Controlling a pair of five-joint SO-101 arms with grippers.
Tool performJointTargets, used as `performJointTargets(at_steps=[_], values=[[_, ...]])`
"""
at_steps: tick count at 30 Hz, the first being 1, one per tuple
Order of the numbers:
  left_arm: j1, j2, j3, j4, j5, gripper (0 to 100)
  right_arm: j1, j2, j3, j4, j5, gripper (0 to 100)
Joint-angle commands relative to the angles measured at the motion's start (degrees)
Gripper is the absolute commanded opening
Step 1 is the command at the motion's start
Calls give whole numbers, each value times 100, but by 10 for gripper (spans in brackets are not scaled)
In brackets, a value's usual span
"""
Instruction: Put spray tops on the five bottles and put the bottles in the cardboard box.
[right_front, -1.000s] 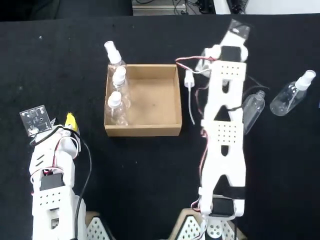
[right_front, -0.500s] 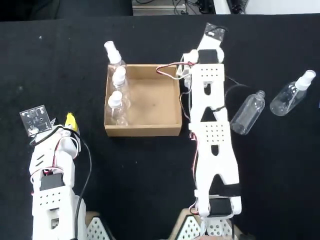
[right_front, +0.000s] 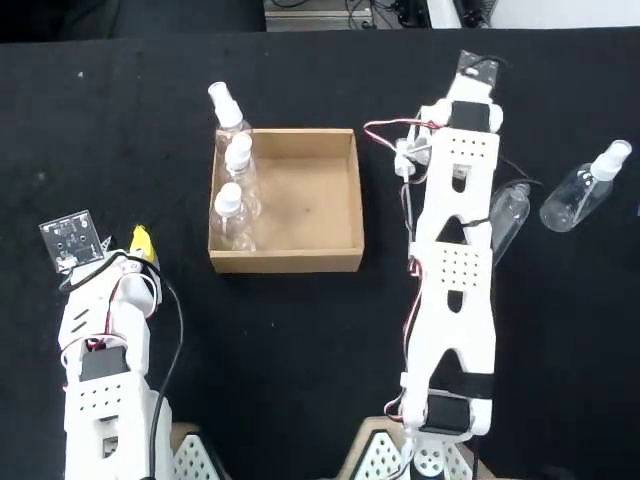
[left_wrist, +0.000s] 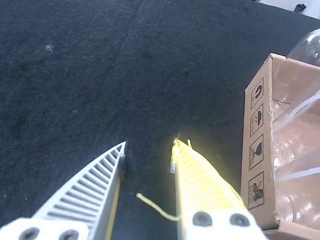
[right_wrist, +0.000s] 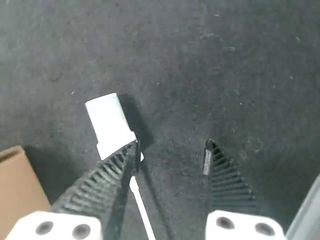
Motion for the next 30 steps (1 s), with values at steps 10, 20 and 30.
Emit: performJointTargets(at_steps=[10, 20, 30], values=[[-48, -97, -66, -141, -62, 130, -615, -1015, -31, 62, 985, 184], [-48, -97, -66, -141, -62, 130, -563, -224, 13, -246, 1029, 186], [-48, -97, -66, -141, -62, 130, -466, 171, 66, -422, 1310, 123]])
